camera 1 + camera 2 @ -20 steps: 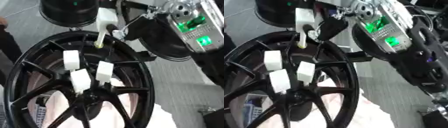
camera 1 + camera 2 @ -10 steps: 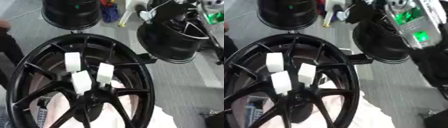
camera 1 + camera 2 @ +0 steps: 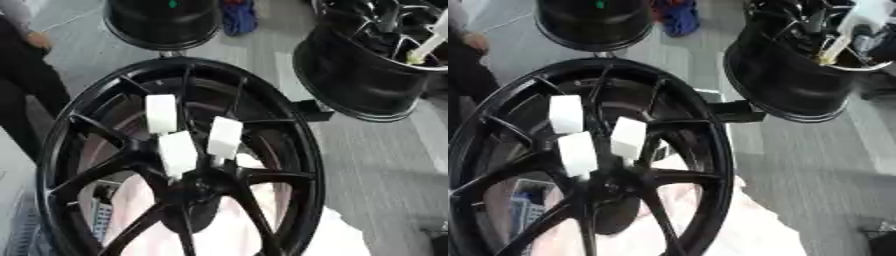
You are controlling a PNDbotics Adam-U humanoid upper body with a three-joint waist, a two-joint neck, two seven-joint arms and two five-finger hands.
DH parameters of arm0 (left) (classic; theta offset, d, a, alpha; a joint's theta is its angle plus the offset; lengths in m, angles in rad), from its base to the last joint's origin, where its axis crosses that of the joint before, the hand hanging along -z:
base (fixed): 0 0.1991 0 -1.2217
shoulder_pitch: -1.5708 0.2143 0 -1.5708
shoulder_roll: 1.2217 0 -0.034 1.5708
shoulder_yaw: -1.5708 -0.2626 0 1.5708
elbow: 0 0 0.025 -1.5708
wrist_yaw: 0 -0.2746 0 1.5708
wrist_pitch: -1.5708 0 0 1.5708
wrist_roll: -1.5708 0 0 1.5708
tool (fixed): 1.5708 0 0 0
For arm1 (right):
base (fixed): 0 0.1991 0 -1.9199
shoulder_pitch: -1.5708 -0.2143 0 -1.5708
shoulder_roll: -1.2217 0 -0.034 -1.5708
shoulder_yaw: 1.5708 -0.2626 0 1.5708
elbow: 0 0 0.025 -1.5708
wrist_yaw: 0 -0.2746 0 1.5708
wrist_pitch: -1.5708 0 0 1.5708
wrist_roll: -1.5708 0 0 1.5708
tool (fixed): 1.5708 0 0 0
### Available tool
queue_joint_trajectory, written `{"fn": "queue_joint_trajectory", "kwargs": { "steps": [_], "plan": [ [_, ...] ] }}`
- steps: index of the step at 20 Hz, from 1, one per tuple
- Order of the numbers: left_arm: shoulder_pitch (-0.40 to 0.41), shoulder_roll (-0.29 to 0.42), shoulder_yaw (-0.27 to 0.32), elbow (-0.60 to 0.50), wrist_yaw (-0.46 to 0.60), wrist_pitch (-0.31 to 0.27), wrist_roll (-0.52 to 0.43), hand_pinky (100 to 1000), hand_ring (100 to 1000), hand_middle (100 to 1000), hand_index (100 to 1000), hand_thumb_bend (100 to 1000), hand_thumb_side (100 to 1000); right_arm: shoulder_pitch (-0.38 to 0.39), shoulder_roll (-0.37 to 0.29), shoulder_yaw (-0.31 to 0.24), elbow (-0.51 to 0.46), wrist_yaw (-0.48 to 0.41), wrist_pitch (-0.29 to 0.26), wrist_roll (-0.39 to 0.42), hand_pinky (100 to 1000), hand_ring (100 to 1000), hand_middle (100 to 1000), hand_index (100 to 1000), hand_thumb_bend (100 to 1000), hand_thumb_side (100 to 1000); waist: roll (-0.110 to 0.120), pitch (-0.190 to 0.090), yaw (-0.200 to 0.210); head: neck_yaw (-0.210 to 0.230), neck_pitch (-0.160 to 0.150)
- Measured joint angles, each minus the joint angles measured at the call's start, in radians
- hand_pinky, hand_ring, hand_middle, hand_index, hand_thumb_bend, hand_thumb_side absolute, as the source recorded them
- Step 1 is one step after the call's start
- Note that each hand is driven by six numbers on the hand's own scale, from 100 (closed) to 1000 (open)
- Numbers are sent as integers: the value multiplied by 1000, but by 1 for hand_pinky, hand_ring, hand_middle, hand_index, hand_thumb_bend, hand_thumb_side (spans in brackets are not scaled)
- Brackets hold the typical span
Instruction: Pull the pin out of the wheel hub.
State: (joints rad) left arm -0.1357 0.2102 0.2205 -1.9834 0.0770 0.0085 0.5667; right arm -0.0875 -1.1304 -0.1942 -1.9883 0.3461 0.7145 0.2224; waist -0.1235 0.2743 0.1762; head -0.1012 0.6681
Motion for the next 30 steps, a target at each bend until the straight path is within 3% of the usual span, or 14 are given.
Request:
{"fn": "queue_joint_trajectory", "kwargs": {
  "steps": [2, 4, 5, 6, 7, 10, 14, 20, 22, 23, 26, 30],
  "plan": [
    [-4, 0, 1, 0, -2, -1, 1, 803, 563, 665, 777, 141, 463, 116, 36, -35, 0, -5, -6, -67, 814, 597, 523, 666, 100, 216, 7, 12, -7, 11, 0],
    [-6, 0, 3, 0, -4, -2, 3, 804, 562, 665, 777, 140, 465, 222, 98, -67, 0, 1, -21, -129, 848, 738, 677, 831, 100, 221, 17, 23, -14, 20, 0],
    [-6, 0, 5, 0, -4, -2, 4, 804, 562, 665, 778, 140, 466, 267, 134, -81, 0, 8, -32, -157, 861, 768, 722, 849, 100, 225, 21, 27, -17, 23, -1],
    [-6, 0, 5, 0, -4, -2, 5, 802, 562, 665, 778, 139, 468, 307, 172, -93, 0, 17, -42, -182, 884, 823, 806, 879, 100, 100, 24, 31, -19, 27, -1],
    [-7, -1, 5, 0, -4, -1, 5, 801, 562, 666, 778, 139, 470, 339, 209, -104, 0, 26, -49, -202, 893, 850, 848, 893, 100, 245, 26, 35, -22, 31, -1],
    [-7, -1, 5, 0, -4, -1, 6, 799, 561, 666, 779, 138, 472, 410, 304, -130, 0, 50, -47, -239, 903, 883, 896, 907, 100, 282, 29, 44, -33, 44, -2],
    [-8, -5, 5, 0, -5, 0, 7, 798, 561, 666, 779, 138, 477, 449, 373, -151, 0, 67, -20, -263, 897, 881, 895, 905, 100, 299, 32, 52, -46, 56, -2],
    [-8, -10, 4, 0, -5, 1, 7, 796, 561, 666, 778, 136, 477, 467, 408, -170, 0, 78, 5, -292, 887, 870, 878, 896, 100, 283, 33, 52, -55, 59, -1],
    [-8, -10, 4, 0, -6, 1, 7, 796, 560, 666, 778, 137, 476, 466, 414, -176, 0, 78, 7, -308, 859, 840, 836, 868, 100, 224, 35, 52, -59, 60, 0],
    [-8, -10, 4, 0, -6, 1, 7, 795, 560, 666, 777, 137, 474, 466, 415, -181, 0, 78, 8, -322, 830, 806, 765, 816, 100, 198, 36, 52, -60, 62, 0],
    [-8, -10, 4, 0, -7, 1, 6, 795, 560, 667, 776, 138, 473, 456, 415, -190, 0, 60, 2, -405, 808, 771, 707, 782, 100, 206, 39, 52, -60, 61, 7],
    [-8, -10, 4, 0, -7, 1, 6, 794, 560, 667, 777, 137, 472, 448, 415, -180, 0, 18, -36, -538, 812, 759, 696, 773, 100, 206, 42, 52, -59, 54, 9]
  ]
}}
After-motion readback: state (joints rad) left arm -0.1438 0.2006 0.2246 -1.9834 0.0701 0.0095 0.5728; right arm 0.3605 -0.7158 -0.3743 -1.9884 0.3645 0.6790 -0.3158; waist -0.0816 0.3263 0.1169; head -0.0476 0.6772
